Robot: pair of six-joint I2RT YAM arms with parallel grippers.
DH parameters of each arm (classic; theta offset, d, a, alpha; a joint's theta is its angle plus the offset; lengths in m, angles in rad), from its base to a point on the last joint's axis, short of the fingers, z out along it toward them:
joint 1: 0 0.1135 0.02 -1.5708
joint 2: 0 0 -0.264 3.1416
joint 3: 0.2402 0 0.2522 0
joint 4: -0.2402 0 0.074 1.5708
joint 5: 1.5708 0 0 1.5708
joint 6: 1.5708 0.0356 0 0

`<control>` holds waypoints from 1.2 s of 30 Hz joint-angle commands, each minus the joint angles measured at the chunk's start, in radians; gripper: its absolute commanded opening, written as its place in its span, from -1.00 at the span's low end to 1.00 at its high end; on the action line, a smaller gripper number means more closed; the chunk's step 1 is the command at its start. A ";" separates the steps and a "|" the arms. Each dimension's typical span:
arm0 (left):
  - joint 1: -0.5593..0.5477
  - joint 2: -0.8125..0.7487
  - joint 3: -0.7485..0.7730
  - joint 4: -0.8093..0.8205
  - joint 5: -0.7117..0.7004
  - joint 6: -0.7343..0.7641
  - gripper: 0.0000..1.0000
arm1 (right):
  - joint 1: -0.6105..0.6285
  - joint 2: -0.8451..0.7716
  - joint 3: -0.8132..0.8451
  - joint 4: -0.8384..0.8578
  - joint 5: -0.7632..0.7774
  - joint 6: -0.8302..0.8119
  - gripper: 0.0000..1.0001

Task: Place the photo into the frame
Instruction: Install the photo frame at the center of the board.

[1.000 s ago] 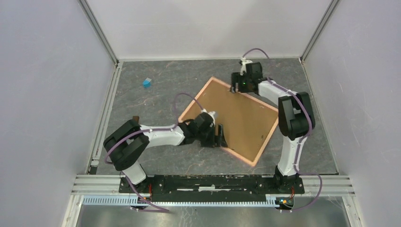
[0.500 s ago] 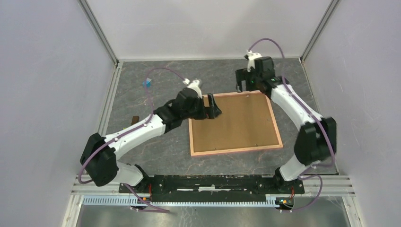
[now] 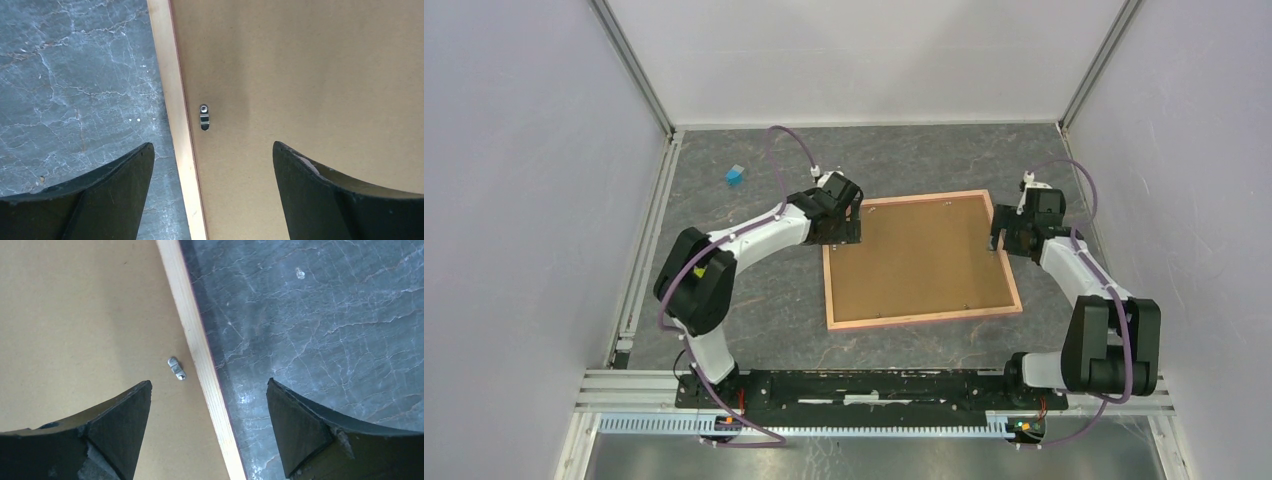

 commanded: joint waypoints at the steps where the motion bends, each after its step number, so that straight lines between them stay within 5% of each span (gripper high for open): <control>1: 0.015 0.042 0.048 -0.002 0.014 0.047 0.79 | -0.045 0.017 -0.015 0.137 -0.078 0.028 0.64; 5: 0.030 0.070 0.044 0.019 0.066 0.054 0.64 | -0.061 0.081 0.005 0.174 -0.102 0.032 0.40; 14: 0.065 0.093 0.037 0.017 0.036 0.060 0.81 | -0.062 0.223 0.087 0.167 -0.116 0.015 0.05; 18: 0.065 0.123 0.047 0.011 0.049 0.067 0.71 | -0.062 0.237 0.074 0.176 -0.115 0.006 -0.11; 25: 0.066 0.154 0.056 0.007 0.040 0.066 0.58 | -0.062 0.241 0.065 0.185 -0.139 0.002 -0.20; 31: 0.068 0.157 0.051 0.006 0.036 0.070 0.18 | -0.062 0.235 0.064 0.185 -0.145 0.000 -0.25; 36: 0.067 0.118 0.011 0.012 0.039 0.074 0.17 | -0.062 0.234 0.065 0.182 -0.149 0.000 -0.26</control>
